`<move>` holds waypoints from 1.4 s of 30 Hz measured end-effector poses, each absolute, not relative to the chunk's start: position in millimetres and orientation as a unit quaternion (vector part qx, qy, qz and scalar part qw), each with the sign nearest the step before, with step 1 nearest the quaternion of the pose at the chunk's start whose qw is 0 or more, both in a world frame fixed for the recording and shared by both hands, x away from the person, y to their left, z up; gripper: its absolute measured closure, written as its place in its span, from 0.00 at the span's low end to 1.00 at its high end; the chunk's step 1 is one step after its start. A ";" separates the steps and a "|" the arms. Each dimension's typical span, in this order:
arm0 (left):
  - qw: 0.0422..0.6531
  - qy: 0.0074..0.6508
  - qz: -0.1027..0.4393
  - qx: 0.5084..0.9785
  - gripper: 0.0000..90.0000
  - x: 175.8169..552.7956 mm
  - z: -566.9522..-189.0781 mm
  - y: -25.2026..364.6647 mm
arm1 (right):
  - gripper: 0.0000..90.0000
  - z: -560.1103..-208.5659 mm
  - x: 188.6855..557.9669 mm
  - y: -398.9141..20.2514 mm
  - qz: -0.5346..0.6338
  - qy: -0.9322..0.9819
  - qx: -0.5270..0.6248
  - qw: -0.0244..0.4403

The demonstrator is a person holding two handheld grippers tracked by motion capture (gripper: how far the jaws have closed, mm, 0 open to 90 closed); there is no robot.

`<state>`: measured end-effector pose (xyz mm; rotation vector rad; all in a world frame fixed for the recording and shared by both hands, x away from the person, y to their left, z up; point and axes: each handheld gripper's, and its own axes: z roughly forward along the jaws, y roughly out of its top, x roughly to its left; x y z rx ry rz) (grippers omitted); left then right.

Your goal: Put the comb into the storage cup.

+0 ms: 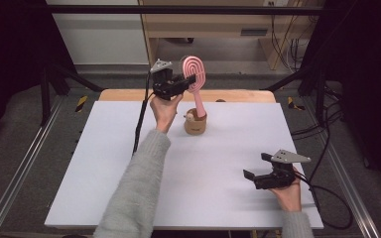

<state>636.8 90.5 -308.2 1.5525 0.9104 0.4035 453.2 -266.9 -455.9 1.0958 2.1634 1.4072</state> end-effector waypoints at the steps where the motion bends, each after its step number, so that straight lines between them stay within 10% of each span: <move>1: 0.603 0.393 0.174 0.672 0.70 637.5 -308.9 90.3 | 0.00 -455.8 453.0 -266.9 0.495 0.760 0.385 0.169; 42: 0.583 0.407 0.159 0.685 0.70 645.8 -348.8 87.2 | 0.00 -455.9 452.8 -266.7 0.495 0.760 0.387 0.167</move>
